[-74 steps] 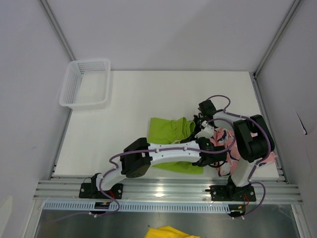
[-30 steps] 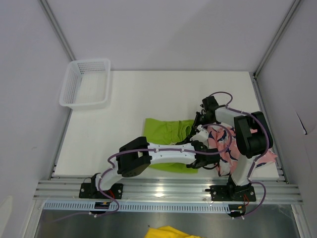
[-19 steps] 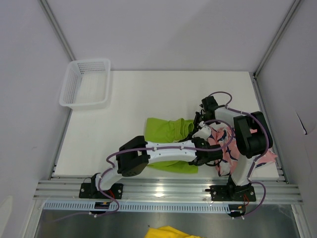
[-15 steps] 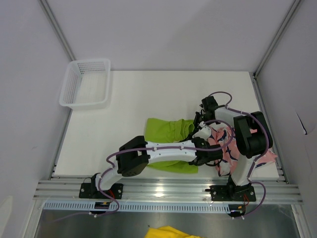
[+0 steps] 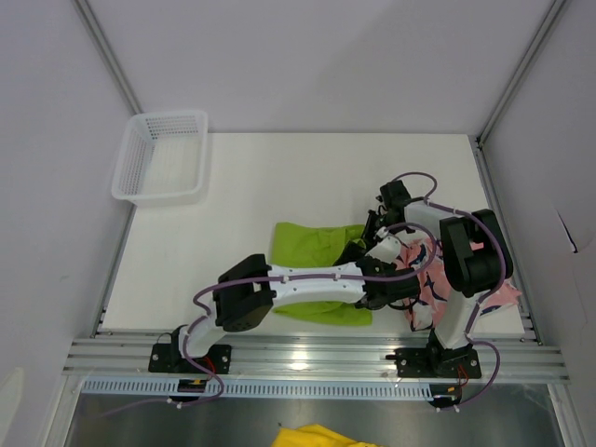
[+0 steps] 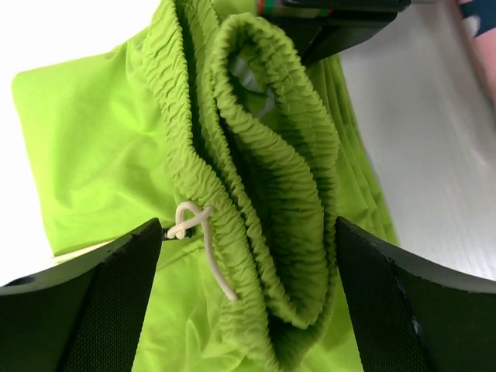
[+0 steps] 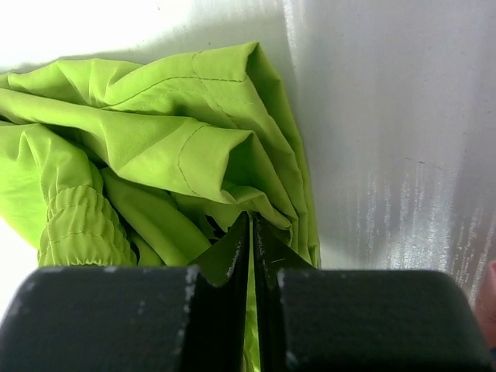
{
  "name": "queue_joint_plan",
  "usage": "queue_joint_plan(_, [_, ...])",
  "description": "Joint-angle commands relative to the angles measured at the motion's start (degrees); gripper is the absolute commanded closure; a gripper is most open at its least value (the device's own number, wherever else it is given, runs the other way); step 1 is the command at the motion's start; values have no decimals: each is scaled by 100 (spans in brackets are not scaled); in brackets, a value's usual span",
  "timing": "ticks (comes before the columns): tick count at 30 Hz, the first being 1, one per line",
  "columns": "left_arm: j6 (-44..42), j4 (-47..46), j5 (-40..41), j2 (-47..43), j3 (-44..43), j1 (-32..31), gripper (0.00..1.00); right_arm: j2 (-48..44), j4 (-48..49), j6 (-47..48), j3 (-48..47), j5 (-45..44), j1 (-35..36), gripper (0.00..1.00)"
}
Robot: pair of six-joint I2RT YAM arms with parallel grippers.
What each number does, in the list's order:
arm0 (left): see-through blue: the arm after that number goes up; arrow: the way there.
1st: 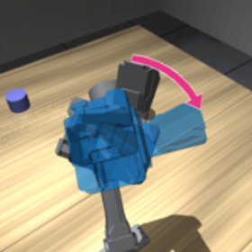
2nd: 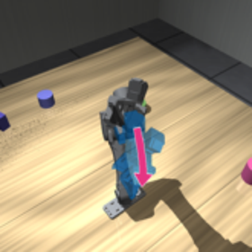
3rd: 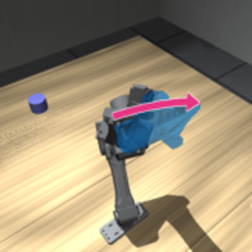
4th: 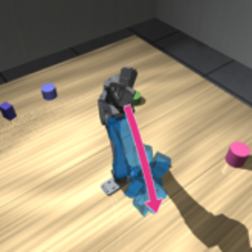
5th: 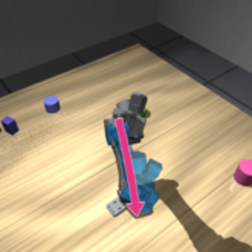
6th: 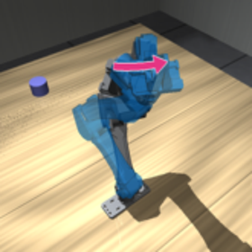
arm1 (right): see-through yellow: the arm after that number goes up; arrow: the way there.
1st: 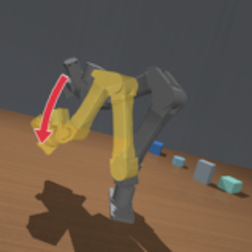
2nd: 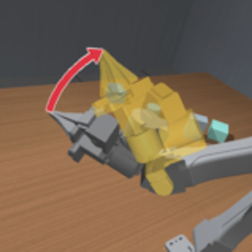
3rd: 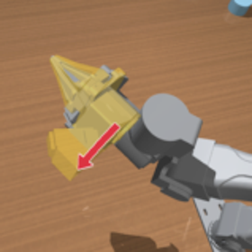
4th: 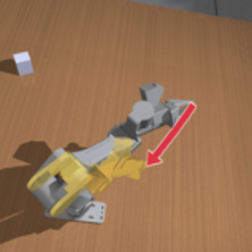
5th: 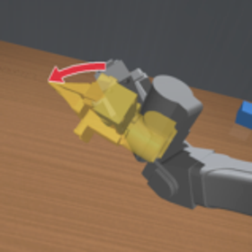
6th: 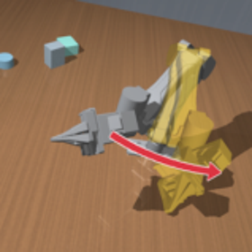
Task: Fold and stack the shorts
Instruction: Fold the shorts
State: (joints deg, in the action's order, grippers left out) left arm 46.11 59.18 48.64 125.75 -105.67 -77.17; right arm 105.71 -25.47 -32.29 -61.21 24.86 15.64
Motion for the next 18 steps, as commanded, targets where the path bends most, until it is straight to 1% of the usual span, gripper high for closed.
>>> queue_joint_plan(1, [-128,-440,-117,-955,318,26,8,-200,-107,74,-181,1,-113,94])
queue_joint_plan(2, [-172,-625,-188,-1365,440,26,7,-217,-107,74,-207,18,-131,94])
queue_joint_plan(3, [-311,-818,-284,-1604,920,26,7,-278,-116,74,-224,36,-157,92])
queue_joint_plan(4, [-391,-1307,-520,-1859,1108,26,7,-323,-116,74,-242,28,-184,89])
queue_joint_plan(5, [-470,-1582,-662,-2131,1484,35,6,-349,-150,74,-294,10,-201,86])
queue_joint_plan(6, [-636,-1837,-802,-2682,1696,52,5,-436,-203,74,-321,-16,-210,79])
queue_joint_plan(7, [-742,-2379,-978,-2957,2081,61,5,-490,-221,65,-347,-95,-228,75])
queue_joint_plan(8, [-813,-2654,-1397,-3239,2477,96,5,-542,-230,48,-356,-122,-263,72])
queue_joint_plan(9, [-936,-2892,-1628,-3763,2672,175,4,-604,-239,48,-357,-139,-272,68])
queue_joint_plan(10, [-1006,-3355,-1856,-4012,3188,210,4,-717,-247,48,-357,-157,-298,64])
queue_joint_plan(11, [-1059,-3560,-2259,-4241,3349,254,3,-779,-247,48,-357,-166,-316,63])
queue_joint_plan(12, [-1138,-3710,-2419,-4443,3464,316,3,-832,-265,48,-365,-175,-351,60])
queue_joint_plan(13, [-1148,-3842,-2534,-4767,3674,334,3,-902,-282,48,-365,-149,-360,60])
queue_joint_plan(14, [-1139,-3844,-2587,-4892,3815,369,2,-938,-317,48,-374,-131,-377,59])
queue_joint_plan(16, [-1078,-3791,-2710,-5086,3983,535,2,-1017,-405,48,-374,-157,-386,51])
queue_joint_plan(17, [-1060,-3782,-2754,-5105,4088,614,2,-1104,-423,48,-365,-166,-395,50])
queue_joint_plan(18, [-1016,-3773,-2868,-5113,4202,772,2,-1175,-441,30,-348,-149,-386,41])
